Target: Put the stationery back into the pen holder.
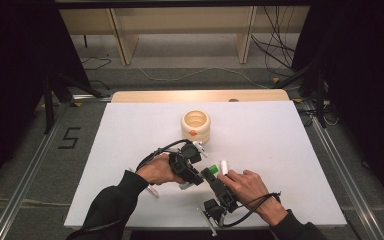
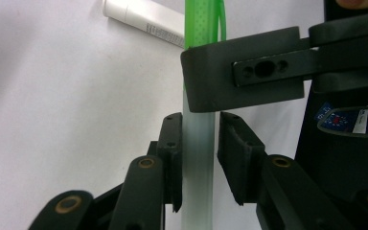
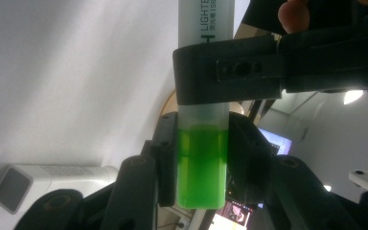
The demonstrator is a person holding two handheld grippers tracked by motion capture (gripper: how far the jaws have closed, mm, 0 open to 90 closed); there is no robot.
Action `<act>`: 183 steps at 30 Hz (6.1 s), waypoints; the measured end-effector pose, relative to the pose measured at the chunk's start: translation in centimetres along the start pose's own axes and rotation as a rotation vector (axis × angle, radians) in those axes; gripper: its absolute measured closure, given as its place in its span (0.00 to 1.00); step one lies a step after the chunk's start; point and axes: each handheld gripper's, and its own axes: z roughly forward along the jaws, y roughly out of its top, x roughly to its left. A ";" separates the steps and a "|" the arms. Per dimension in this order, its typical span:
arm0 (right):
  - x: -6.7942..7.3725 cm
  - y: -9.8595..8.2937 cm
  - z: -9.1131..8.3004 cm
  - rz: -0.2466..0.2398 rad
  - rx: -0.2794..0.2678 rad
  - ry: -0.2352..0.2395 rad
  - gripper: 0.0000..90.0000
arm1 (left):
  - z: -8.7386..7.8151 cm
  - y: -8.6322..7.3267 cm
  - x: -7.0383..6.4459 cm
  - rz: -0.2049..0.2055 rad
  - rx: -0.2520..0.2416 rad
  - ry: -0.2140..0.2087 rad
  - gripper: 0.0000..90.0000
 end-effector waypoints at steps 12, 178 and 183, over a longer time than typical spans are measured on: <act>0.2 0.1 0.0 -0.008 -0.015 -0.002 0.75 | 0.4 0.1 0.2 0.002 0.014 -0.024 0.83; 1.6 -12.4 -2.3 1.775 -0.290 0.443 0.29 | -1.6 3.6 12.7 -0.457 -0.726 0.425 0.85; 1.6 -12.4 -2.3 1.776 -0.289 0.445 0.29 | -1.4 3.6 12.7 -0.456 -0.723 0.432 0.84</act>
